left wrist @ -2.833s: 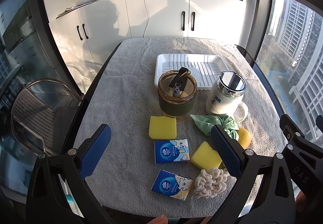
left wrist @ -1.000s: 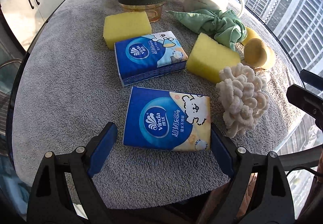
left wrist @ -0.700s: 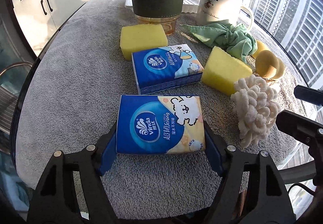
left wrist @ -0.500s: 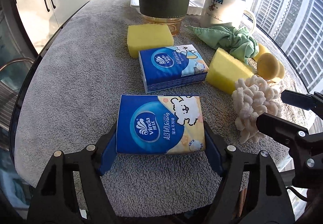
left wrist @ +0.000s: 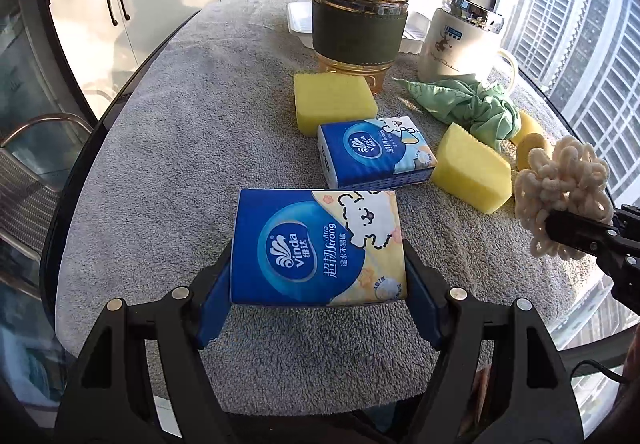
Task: Organize soft objects
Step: 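Carry the tissue pack with the left tool while the right tool grasps the cream scrunchie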
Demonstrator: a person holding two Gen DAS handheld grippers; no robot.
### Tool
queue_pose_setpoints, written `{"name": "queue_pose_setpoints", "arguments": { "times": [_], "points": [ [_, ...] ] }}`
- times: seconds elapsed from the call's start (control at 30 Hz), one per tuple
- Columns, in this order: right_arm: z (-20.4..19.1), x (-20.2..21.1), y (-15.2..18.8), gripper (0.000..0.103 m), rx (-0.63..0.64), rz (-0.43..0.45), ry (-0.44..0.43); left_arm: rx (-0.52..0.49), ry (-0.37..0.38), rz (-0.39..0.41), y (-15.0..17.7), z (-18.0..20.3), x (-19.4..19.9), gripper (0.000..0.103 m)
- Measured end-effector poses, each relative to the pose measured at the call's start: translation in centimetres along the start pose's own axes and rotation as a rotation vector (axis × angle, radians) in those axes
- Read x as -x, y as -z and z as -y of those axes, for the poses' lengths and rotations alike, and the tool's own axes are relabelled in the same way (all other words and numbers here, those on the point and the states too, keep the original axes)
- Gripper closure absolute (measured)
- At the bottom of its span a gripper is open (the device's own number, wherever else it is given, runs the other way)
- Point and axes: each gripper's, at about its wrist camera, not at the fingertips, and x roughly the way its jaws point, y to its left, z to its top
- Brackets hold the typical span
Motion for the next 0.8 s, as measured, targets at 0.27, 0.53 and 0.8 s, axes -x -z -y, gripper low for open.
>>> {"name": "queue_pose_setpoints", "arguments": {
  "times": [0.27,0.53,0.8],
  "points": [
    [7.1,3.3,-0.4,0.083,-0.112,0.018,0.133,0.012,-0.114,0.047,-2.3,-3.4,0.3,0.03],
    [14.2,1.3,-2.8,0.083,-0.158,0.026,0.313,0.066,-0.199,0.099,-5.7,-7.1,-1.2,0.03],
    [18.8,-0.8,-6.7,0.082,-0.191,0.044,0.34,0.112,-0.234,0.107,-9.5,-9.9,-4.4,0.03]
  ]
}}
